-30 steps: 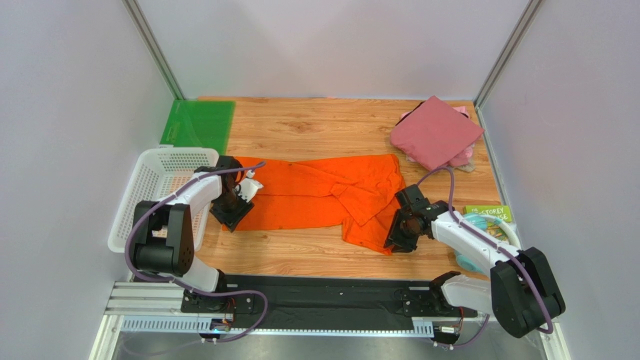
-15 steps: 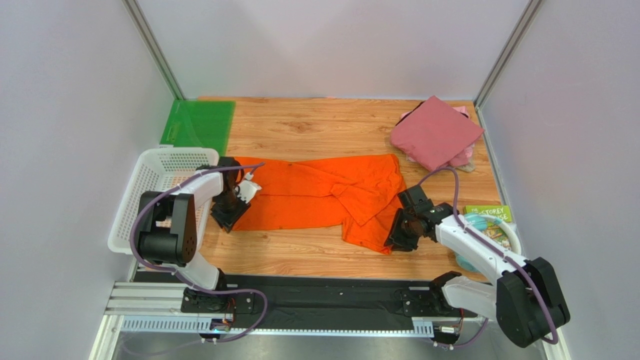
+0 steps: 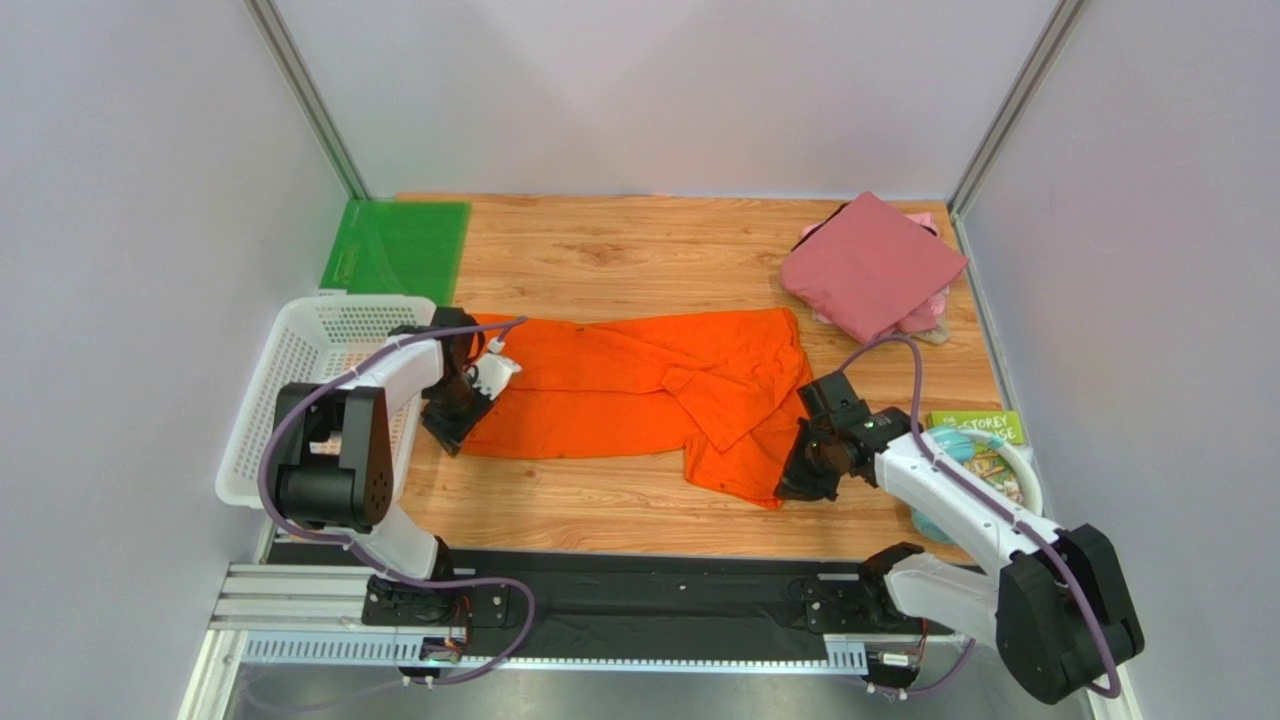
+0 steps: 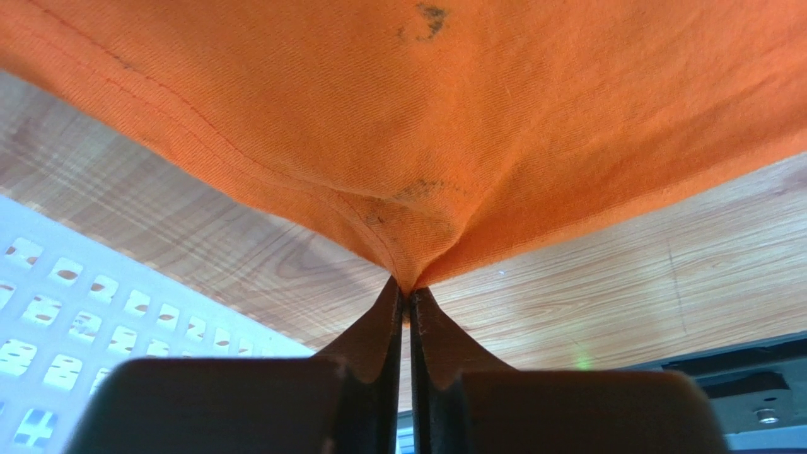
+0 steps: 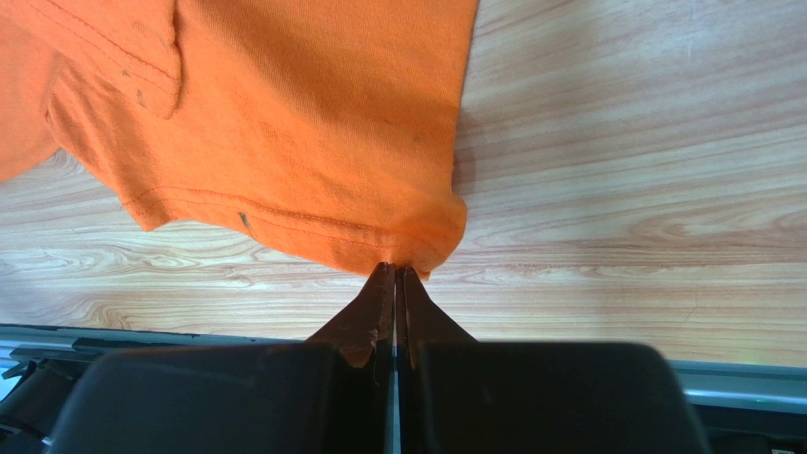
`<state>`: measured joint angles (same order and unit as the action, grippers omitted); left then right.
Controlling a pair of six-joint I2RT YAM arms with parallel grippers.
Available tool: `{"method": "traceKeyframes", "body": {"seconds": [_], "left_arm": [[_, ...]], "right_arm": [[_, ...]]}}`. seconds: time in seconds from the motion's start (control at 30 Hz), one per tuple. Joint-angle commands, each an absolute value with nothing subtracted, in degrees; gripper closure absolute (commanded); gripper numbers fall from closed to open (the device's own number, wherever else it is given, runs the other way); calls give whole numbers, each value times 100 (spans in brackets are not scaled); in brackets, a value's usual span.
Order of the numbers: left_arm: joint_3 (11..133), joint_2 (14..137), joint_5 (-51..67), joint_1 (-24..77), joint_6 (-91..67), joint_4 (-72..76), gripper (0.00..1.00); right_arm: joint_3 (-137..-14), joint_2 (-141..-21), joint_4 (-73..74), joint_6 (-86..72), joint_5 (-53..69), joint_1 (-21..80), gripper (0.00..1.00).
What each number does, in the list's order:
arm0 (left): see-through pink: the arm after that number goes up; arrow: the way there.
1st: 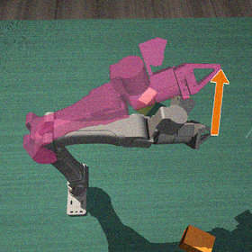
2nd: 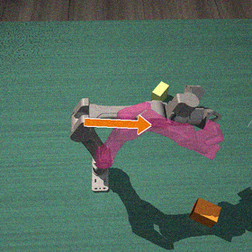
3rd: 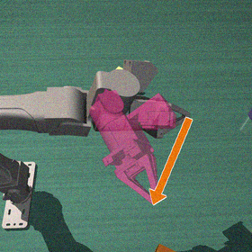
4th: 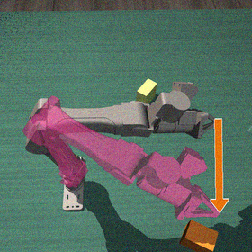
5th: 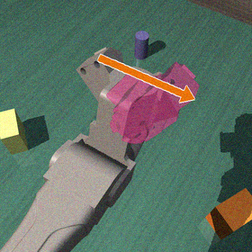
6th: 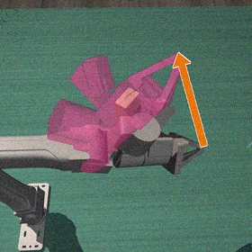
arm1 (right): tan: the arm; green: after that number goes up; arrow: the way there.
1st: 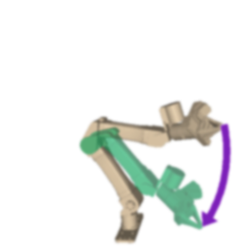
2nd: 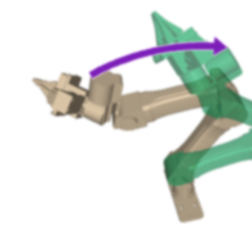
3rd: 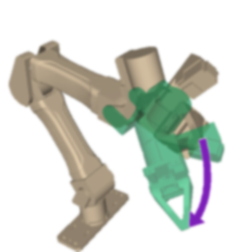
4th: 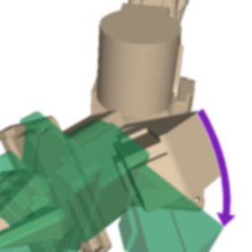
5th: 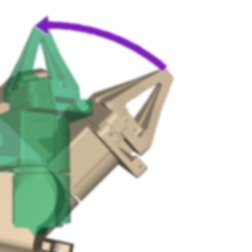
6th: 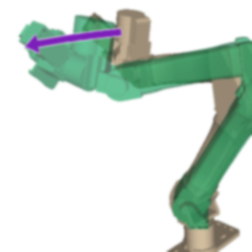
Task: Fold and stack the t-shirts
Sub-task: Fold the tshirt
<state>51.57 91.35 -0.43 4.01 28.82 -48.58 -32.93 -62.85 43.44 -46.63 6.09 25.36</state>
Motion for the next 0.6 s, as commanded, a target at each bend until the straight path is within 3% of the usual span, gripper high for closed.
{"method": "traceKeyframes", "body": {"seconds": [0.0,0.43,0.47,0.57], "left_arm": [[5396,8895,79,352,2918,-5018,100],[5414,8745,167,352,2979,-5107,100],[5414,8745,176,352,2979,-5106,100],[5431,8763,228,352,2988,-5106,100]], "right_arm": [[-3419,-5986,4517,-4667,528,2540,100],[-3630,-5467,5141,-4623,334,2540,100],[-3604,-5493,5133,-4640,360,2549,87],[-3428,-5799,5028,-4623,658,2549,69]]}}
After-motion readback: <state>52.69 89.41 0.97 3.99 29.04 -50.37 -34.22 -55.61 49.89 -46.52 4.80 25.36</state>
